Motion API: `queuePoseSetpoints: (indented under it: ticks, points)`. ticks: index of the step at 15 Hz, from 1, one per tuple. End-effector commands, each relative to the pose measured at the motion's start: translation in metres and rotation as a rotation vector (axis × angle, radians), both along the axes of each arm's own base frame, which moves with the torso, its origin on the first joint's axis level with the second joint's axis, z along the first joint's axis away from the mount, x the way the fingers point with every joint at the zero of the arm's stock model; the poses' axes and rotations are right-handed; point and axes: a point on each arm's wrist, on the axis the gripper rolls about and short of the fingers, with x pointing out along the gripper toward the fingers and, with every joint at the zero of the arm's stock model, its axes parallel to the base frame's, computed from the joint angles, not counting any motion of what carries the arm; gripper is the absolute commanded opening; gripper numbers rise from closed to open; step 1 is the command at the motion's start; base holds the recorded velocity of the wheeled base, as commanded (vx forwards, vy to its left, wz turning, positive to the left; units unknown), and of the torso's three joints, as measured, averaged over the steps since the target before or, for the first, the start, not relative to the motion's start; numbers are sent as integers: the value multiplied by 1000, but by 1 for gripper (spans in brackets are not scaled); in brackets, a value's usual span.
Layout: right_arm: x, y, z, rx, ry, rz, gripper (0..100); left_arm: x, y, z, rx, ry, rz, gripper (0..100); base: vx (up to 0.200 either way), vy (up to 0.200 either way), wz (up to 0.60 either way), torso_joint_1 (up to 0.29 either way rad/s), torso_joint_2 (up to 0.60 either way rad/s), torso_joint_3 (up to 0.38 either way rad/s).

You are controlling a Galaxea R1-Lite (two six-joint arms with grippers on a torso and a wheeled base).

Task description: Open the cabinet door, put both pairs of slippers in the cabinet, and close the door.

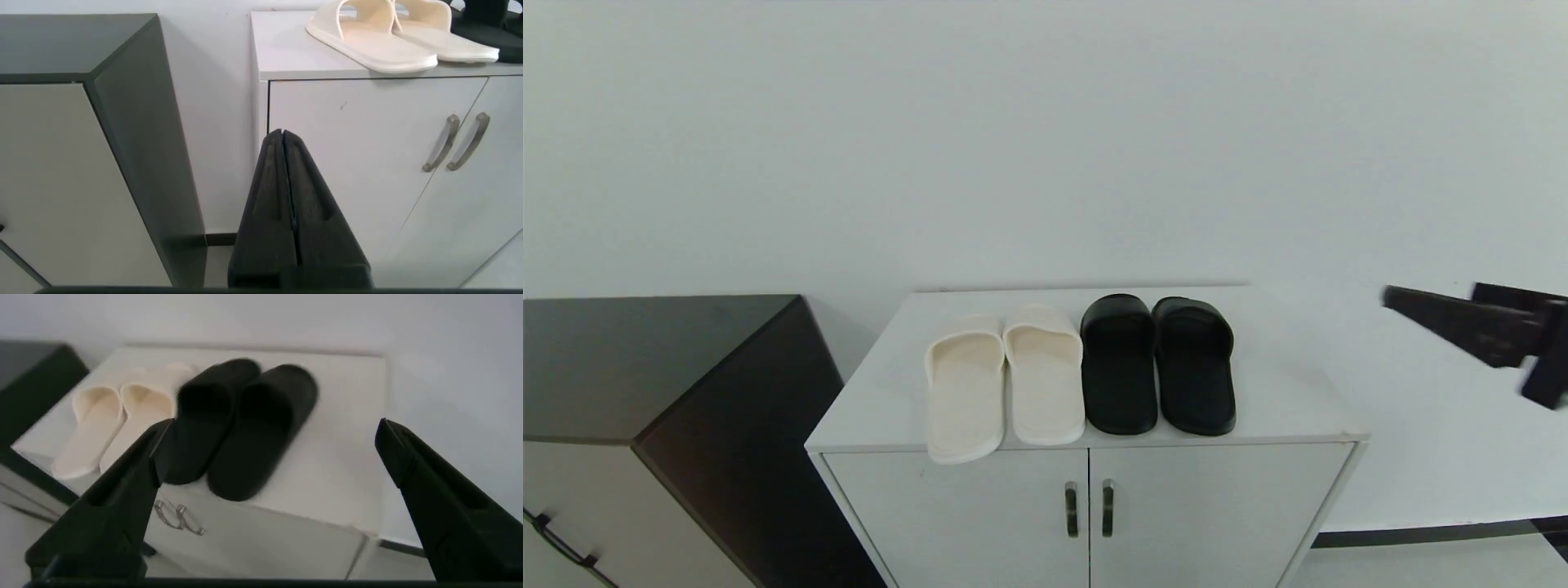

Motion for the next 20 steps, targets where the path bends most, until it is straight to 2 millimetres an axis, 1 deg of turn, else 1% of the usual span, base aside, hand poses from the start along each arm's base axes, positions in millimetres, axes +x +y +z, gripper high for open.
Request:
queuePoseSetpoints:
  ticks: [1, 2, 4, 5, 6, 8, 11, 14, 16, 20]
  points:
    - [38, 63, 4, -63, 91, 36, 100, 0, 0, 0, 0, 1, 1, 0, 0, 0, 0, 0, 0, 0]
    - [46, 75, 4, -64, 127, 13, 100, 0, 0, 0, 0, 1, -1, 0, 0, 0, 0, 0, 0, 0]
    - [56, 88, 2, -65, 155, -46, 100, 0, 0, 0, 0, 1, -1, 0, 0, 0, 0, 0, 0, 0]
    - [64, 99, -4, -69, 173, -65, 100, 0, 0, 0, 0, 1, -1, 0, 0, 0, 0, 0, 0, 0]
    - [69, 104, -8, -82, 181, -73, 100, 0, 0, 0, 0, 1, -1, 0, 0, 0, 0, 0, 0, 0]
    - [87, 124, -30, -103, 220, -137, 100, 0, 0, 0, 0, 1, -2, 0, 0, 0, 0, 0, 0, 0]
    - [103, 140, -49, -102, 230, -156, 100, 0, 0, 0, 0, 1, -2, 0, 0, 0, 0, 0, 0, 0]
    - [117, 153, -67, -96, 224, -160, 100, 0, 0, 0, 0, 1, -2, 0, 0, 0, 0, 0, 0, 0]
    - [132, 156, -78, -95, 226, -186, 100, 0, 0, 0, 0, 3, -2, 0, 0, 0, 0, 0, 0, 0]
    - [153, 158, -94, -79, 210, -215, 100, 0, 0, 0, 0, 3, -2, 0, 0, 0, 0, 0, 0, 0]
